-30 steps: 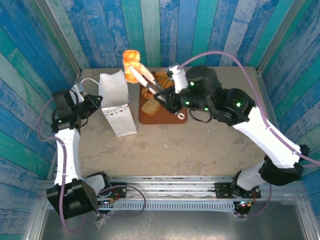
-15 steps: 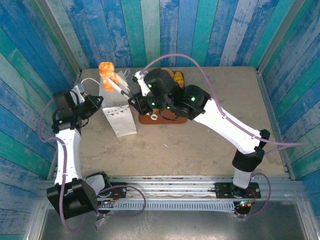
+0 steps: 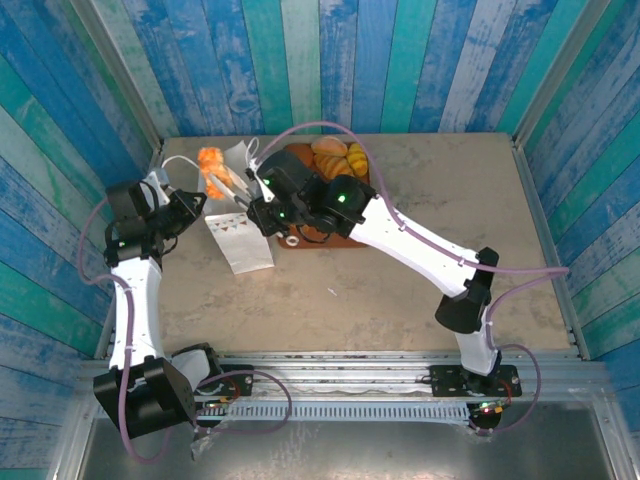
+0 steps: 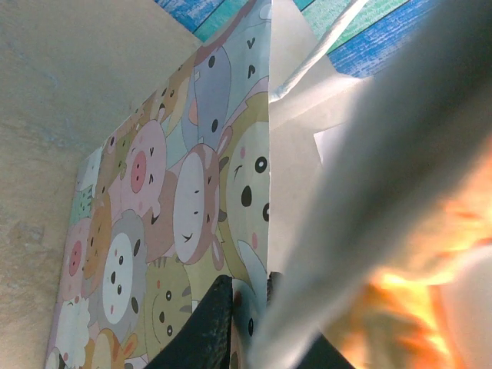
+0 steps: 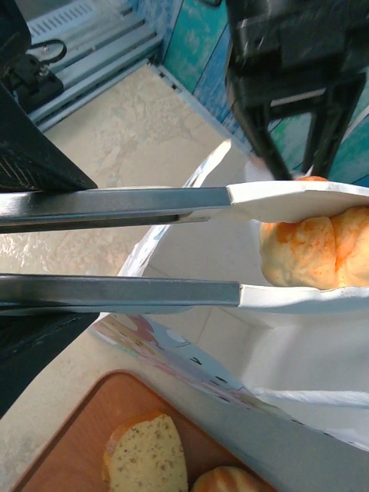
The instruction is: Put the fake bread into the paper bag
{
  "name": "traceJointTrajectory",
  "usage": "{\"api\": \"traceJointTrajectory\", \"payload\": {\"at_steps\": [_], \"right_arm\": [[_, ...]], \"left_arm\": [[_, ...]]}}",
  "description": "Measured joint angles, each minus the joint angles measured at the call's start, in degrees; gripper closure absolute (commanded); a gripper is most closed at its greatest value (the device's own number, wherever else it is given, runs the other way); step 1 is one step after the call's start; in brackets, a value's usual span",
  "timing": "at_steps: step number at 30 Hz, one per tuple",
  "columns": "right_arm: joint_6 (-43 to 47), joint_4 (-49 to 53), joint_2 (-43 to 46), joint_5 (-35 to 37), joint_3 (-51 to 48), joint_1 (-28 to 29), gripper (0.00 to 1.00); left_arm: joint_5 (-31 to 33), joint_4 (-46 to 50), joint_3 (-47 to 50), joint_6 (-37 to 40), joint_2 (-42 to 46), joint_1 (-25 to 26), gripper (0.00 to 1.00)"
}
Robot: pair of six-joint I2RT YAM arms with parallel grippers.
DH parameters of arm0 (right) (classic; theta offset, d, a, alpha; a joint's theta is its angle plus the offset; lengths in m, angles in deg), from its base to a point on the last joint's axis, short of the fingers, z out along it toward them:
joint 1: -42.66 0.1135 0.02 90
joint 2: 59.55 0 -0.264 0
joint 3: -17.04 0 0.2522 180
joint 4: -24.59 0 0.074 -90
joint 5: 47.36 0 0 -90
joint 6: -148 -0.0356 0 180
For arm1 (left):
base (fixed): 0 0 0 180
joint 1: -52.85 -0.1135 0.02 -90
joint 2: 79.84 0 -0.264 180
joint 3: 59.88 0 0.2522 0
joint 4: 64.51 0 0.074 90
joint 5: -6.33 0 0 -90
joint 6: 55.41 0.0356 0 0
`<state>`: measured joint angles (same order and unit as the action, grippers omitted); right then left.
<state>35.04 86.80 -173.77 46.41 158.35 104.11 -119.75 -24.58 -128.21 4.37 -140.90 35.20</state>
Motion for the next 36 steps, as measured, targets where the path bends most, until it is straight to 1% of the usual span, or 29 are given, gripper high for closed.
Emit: {"api": "traceJointTrajectory", "payload": {"at_steps": [8,14,19,23,27,36], "right_arm": [[-1.07,2.21,-1.33,0.22,0.17,-1.7,0.65],[-1.6,2.78,-1.33,-1.46,0.17,-3.87,0.64],[-1.75,3.08,-1.33,-2.4,0.17,-4.57,0.59],[-1.92,3.15,-1.33,-2.73,0.17,-4.59,0.52],[-1.97,3.17,-1.33,-2.82,0.17,-4.59,0.47],[-2.47,3.63,-1.33,-2.71,0.17,-4.81,0.47]], "left_arm": [[0.42,0.31,0.0,0.68,0.0,0.0,0.86],[0.87,0.72,0.0,1.27,0.0,0.0,0.87],[1.31,0.92,0.0,1.31,0.0,0.02,0.89],[1.51,1.05,0.0,1.44,0.0,0.0,0.9],[1.51,1.2,0.0,1.46,0.02,0.0,0.91],[1.73,1.46,0.0,1.49,0.04,0.0,0.92]]}}
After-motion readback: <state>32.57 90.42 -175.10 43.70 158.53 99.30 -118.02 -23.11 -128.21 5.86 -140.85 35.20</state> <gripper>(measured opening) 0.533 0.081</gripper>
